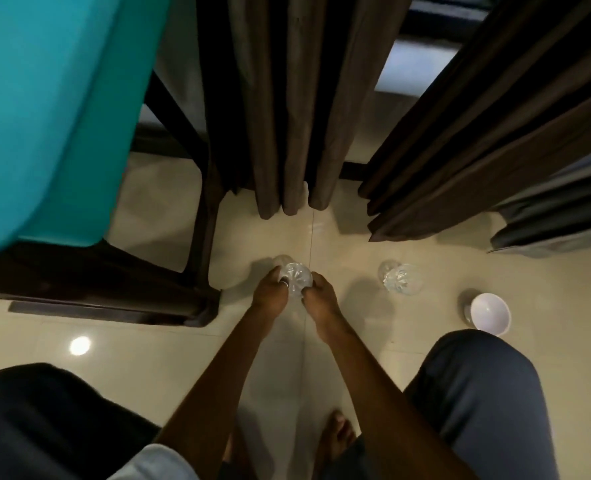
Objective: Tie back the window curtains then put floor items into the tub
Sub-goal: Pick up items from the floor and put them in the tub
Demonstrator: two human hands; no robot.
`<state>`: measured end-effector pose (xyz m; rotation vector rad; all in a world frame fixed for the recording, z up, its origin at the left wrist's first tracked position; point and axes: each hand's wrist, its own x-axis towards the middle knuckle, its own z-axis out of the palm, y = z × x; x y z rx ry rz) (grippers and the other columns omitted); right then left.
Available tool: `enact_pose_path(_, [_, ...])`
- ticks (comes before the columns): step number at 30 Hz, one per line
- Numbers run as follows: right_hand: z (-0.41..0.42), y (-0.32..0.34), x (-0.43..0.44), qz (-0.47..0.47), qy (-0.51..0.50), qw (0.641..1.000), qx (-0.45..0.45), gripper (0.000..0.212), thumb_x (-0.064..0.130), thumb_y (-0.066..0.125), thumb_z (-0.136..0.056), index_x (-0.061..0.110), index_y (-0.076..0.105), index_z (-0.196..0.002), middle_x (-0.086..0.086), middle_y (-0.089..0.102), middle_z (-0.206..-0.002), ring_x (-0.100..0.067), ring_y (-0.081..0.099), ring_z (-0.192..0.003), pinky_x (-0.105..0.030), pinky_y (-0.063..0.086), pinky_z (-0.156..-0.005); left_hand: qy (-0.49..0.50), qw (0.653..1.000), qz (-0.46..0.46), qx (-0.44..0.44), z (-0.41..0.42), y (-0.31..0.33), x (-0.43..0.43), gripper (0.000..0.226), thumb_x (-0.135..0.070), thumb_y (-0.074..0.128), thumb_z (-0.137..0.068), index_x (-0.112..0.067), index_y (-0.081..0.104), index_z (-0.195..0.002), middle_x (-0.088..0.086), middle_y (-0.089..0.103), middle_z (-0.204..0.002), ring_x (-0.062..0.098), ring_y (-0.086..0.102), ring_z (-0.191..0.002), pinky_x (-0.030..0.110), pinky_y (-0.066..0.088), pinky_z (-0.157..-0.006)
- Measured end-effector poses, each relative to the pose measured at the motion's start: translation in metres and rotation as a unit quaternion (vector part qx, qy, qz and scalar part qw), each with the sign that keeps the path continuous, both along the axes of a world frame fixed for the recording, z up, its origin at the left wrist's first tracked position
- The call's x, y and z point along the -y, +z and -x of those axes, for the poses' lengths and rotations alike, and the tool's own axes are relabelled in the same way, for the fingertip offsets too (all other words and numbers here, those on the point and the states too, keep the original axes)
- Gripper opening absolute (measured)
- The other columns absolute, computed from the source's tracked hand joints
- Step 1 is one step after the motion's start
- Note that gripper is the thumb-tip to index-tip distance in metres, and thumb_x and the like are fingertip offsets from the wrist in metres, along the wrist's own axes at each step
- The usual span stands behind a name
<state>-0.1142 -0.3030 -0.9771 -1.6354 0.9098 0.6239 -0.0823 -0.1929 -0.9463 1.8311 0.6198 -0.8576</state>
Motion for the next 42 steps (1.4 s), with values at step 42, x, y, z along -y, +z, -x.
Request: enact_pose_path(42, [0.121,0.701,-0.047,0.206,0.079,0.953,0.206,0.038,0.022,0.06,-0.096,0.017,0.065,-0.133,-0.003,0.068,-0.131,-0.021,0.064,-0.115,-0.023,0.045,-0.096,-0.013,0.95,-0.152,0.272,0.139,0.667,-0.053,0.021,-0.026,0.062,-0.096,-0.014,0.076,-0.105,0.006,0.076,-0.087,0.022,0.07,-0.078,0.034,0.06,-0.072])
